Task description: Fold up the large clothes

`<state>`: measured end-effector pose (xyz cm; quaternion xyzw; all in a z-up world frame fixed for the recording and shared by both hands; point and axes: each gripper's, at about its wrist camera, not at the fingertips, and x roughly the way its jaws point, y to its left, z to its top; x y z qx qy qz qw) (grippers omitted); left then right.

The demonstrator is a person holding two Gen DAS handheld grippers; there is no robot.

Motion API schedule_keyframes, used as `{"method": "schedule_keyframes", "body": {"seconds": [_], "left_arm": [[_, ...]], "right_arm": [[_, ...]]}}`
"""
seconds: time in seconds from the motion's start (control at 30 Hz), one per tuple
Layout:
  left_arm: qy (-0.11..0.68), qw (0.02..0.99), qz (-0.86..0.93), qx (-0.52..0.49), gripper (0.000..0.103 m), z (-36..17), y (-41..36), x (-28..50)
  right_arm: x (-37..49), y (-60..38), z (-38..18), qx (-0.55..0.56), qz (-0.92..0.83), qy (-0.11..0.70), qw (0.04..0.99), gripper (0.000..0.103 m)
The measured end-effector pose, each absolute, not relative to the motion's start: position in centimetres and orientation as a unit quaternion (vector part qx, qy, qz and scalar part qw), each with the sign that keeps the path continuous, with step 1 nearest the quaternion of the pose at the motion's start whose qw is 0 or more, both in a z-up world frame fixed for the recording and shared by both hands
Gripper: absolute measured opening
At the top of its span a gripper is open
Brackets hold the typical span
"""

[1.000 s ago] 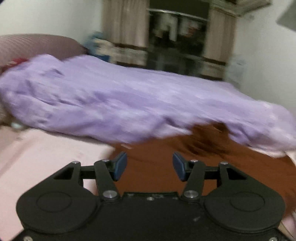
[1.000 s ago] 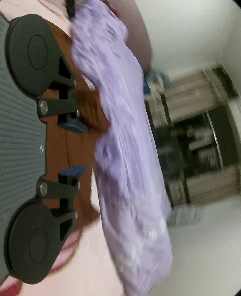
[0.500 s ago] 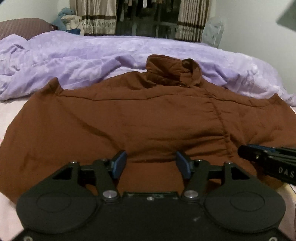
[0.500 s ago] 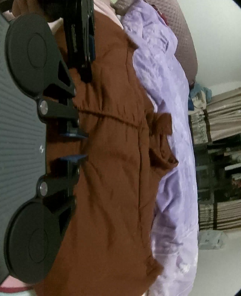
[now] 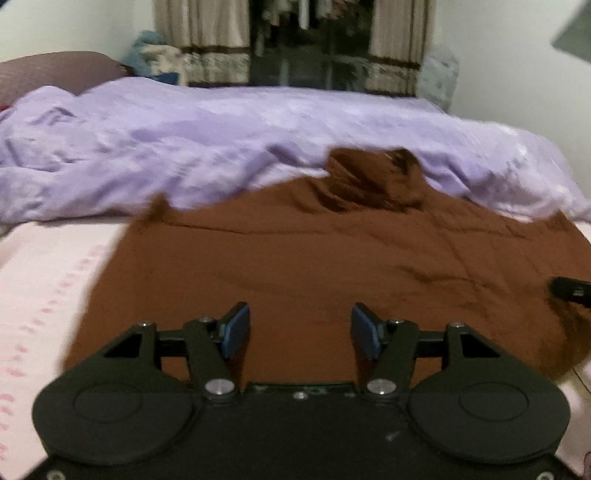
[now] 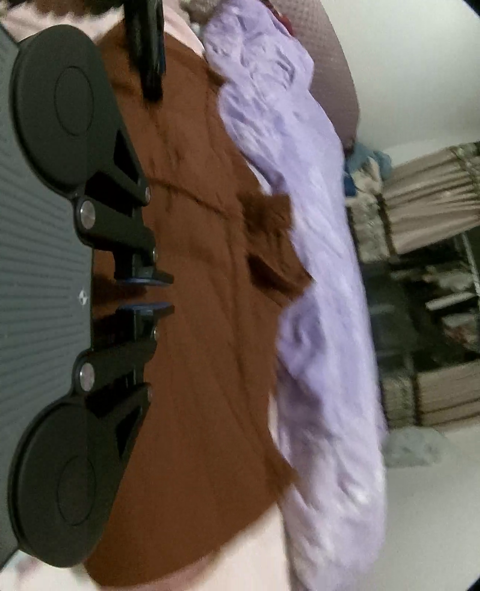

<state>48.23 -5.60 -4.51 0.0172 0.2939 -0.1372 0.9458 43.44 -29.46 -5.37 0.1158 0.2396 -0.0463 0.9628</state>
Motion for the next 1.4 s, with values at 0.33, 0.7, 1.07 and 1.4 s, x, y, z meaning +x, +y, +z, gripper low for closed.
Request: {"method": "schedule_keyframes", "body": {"seconds": [0.33,0.7,1.07,1.4], "left_arm": [[0.32,0.944,-0.072,0.027,0.064,-7.6,-0.2,49.6],[0.311,0.947,-0.073,0.027,0.065,-7.8,-0.3,50.0],[0.309,0.95,-0.049,0.019,0.067,-7.3,2.0,50.0],[0.333,0.938,-0.043,-0.083,0.074,-7.7,4.9,51.6]], "right_arm": [[40.8,-36.5,-8.0,0.124,-0.138,0.253,0.949,0.015],[40.7,-38.5,-9.4,0.185,-0.122,0.255,0.941,0.007],[39.7,-40.9,-7.9,0.14,-0.192,0.237,0.942,0.012],[39.9,-41.0,-8.0,0.14,-0.191,0.244,0.94,0.013]]}}
